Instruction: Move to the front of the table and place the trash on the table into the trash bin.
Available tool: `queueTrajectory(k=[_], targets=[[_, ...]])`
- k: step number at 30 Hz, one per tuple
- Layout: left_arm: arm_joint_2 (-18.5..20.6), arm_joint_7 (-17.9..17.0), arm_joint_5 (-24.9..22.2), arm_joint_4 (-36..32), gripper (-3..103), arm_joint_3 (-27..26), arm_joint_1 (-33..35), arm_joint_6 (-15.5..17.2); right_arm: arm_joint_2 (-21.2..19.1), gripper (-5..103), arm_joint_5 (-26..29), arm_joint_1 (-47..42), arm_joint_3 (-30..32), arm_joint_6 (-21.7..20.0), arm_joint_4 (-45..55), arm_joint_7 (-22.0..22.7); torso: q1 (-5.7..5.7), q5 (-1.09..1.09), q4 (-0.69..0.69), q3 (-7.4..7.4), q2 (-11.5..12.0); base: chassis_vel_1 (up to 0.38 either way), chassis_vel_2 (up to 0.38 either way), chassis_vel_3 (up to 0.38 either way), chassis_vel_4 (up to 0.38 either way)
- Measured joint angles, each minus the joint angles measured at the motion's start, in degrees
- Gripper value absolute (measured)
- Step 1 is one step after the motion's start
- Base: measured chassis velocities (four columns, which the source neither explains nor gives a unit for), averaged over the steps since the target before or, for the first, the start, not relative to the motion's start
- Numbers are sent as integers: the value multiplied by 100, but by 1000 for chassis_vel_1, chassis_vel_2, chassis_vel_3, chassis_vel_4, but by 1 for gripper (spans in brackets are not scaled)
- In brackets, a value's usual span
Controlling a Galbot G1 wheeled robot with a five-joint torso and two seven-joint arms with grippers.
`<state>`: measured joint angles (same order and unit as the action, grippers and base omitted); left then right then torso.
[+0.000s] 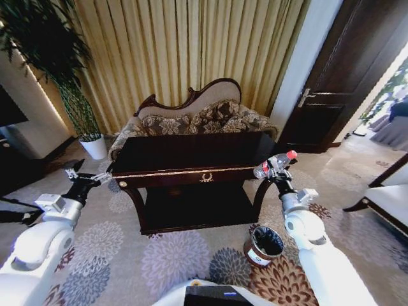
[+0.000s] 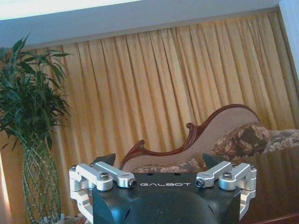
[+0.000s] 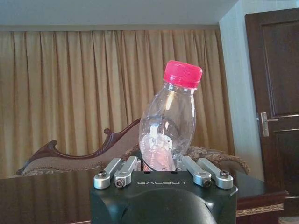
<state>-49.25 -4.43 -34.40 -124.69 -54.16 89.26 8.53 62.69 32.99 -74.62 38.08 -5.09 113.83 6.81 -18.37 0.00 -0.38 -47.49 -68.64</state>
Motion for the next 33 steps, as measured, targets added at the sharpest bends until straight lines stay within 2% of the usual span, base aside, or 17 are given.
queueTrajectory(k=[15,19,23,33], targets=[[-24,28,14,35,100,45,7,-42,7,28,-22,-9,-6,6,-37,1,0,-1,-2,-1,0,-152,-146,159,139],[-28,55,23,56,100,45,11,-66,49,28,-67,-13,-13,16,-68,1,0,3,0,-1,1,-43,-79,30,83],[-45,66,27,61,100,44,16,-83,93,28,-91,-2,-32,21,-85,1,0,-4,3,0,0,8,-4,-8,27],[-45,73,27,69,100,9,35,-113,118,28,-93,23,-46,23,-149,0,0,2,0,-1,0,0,0,0,0]])
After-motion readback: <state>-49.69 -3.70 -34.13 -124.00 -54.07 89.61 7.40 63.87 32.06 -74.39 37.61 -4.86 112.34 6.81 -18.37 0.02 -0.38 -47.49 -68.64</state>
